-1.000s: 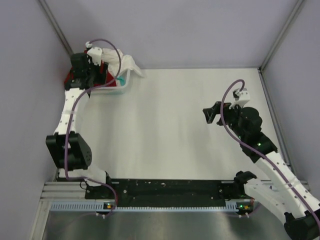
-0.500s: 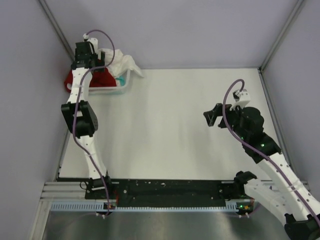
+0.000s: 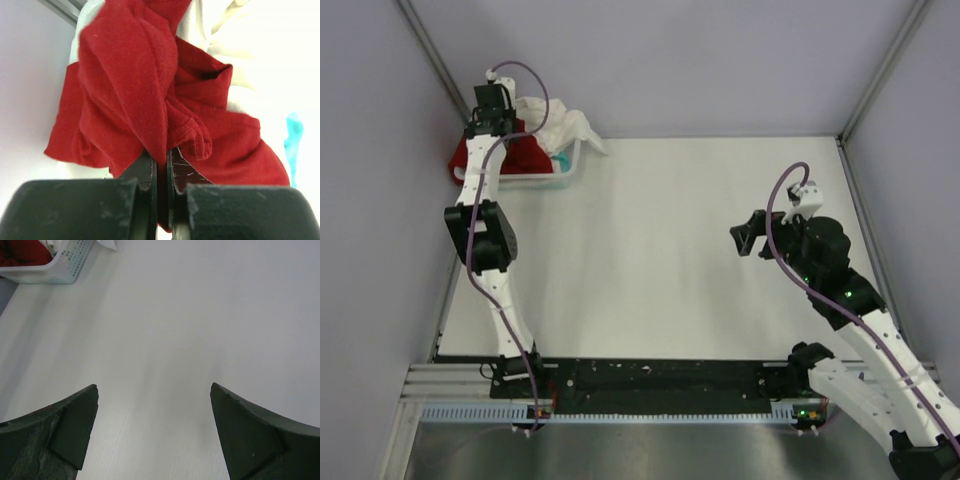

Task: Fold and stack the t-shirts
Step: Grab crumpled tshirt from bin with the left arm, then move the tshirt to the center of the board

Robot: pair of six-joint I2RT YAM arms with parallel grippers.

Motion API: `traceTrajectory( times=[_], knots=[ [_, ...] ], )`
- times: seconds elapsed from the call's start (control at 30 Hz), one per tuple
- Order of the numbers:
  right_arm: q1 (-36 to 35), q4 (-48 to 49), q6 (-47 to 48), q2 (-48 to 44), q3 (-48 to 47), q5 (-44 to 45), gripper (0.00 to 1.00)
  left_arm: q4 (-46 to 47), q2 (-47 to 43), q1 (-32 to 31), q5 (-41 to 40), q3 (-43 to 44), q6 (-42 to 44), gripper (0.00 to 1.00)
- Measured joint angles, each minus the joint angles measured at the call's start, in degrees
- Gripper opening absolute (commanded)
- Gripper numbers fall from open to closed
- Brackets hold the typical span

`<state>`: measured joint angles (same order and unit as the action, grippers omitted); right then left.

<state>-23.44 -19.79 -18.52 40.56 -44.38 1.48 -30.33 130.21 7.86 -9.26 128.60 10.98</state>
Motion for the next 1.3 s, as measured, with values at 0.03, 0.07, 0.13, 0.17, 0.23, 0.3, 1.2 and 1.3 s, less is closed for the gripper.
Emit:
traceTrajectory(
  times=[0.03,0.07,0.13,0.17,0.23,0.3,1.2,1.3],
  knots=[
    [0.0,0.0,0.0,0.0,0.0,-0.1,0.92,-0.7,-0.9,0.0,0.5,-0.1,-0.2,0.0],
    [0.0,0.0,0.0,0.0,0.0,-0.2,0.92,-1.2,-2.2,0.0,0.9,-0.5,-0.2,0.0],
    [0.0,0.0,0.0,-0.1,0.0,-0.4,0.92,-1.6,-5.9,0.0,2.3,-2.3,-0.4,0.0],
    [0.0,0.0,0.0,-0.1,0.0,-0.5,0.92,-1.9,-8.6,0.0,2.8,-3.4,-0.4,0.0],
    [0.0,0.0,0.0,-0.2,0.0,-0.7,0.92,-2.3,-14.8,0.1,3.8,-5.7,-0.4,0.0],
    [0.0,0.0,0.0,-0.5,0.0,-1.0,0.92,-2.6,-21.0,0.1,4.8,-7.1,-0.4,0.0],
    [0.0,1.3,-0.7,2.6,0.6,0.1,0.99,-16.6,-52.2,-35.8,16.3,-17.4,7.9,0.0],
    [0.0,1.4,-0.6,4.8,1.8,0.6,0.98,-16.8,-48.3,-38.3,18.8,-24.4,9.5,0.28]
  ],
)
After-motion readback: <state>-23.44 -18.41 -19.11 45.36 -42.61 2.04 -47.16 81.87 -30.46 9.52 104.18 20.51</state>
